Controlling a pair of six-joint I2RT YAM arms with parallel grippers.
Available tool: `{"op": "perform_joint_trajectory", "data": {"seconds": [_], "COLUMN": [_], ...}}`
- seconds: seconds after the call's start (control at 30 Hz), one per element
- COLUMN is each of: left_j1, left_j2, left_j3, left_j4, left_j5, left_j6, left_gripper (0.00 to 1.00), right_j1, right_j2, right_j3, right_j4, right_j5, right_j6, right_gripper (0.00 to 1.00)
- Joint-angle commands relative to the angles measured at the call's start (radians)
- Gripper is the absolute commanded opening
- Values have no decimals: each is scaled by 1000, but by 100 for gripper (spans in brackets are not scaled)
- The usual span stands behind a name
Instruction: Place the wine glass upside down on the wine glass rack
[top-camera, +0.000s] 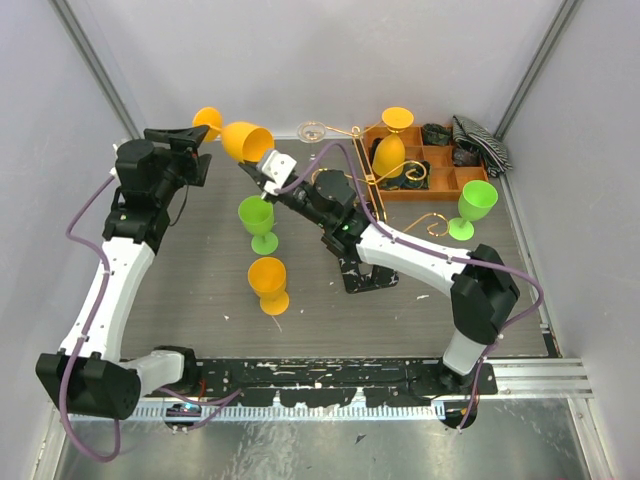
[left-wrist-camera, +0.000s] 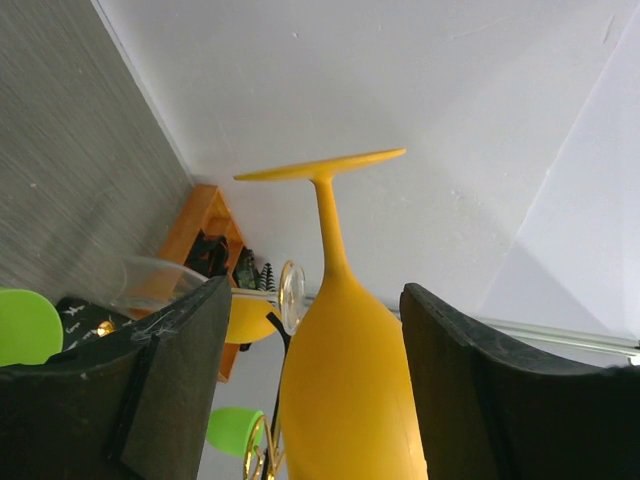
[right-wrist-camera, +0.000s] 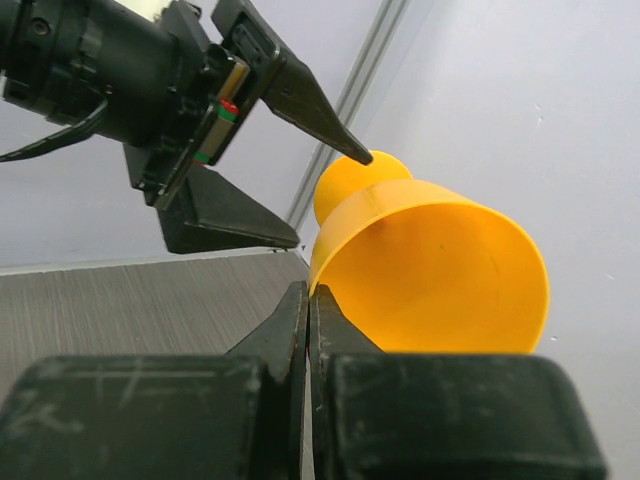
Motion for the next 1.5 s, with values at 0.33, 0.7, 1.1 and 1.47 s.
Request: {"op": "perform_joint_trajectory", "data": {"seconds": [0.33, 0.7, 1.1, 1.47], "left_j1": [-28, -28, -28, -28], "left_j2": [43, 87, 144, 159], "left_j3": [-8, 16, 43, 28], "left_j4": [83, 115, 134, 164], "left_j5": [27, 70, 89, 128], "left_j6": [-75, -78, -77, -121], "left_gripper": [51, 22, 12, 34], "right_j1": [48, 58, 58, 57], "right_j2": [-29, -13, -37, -43], "right_j3": [25, 40, -8, -14], "right_j4": [55, 18, 73, 91], "right_j5": [-28, 11, 13, 0], "right_j6": [-38, -91, -112, -104], "right_gripper": [1, 1, 1, 1]}}
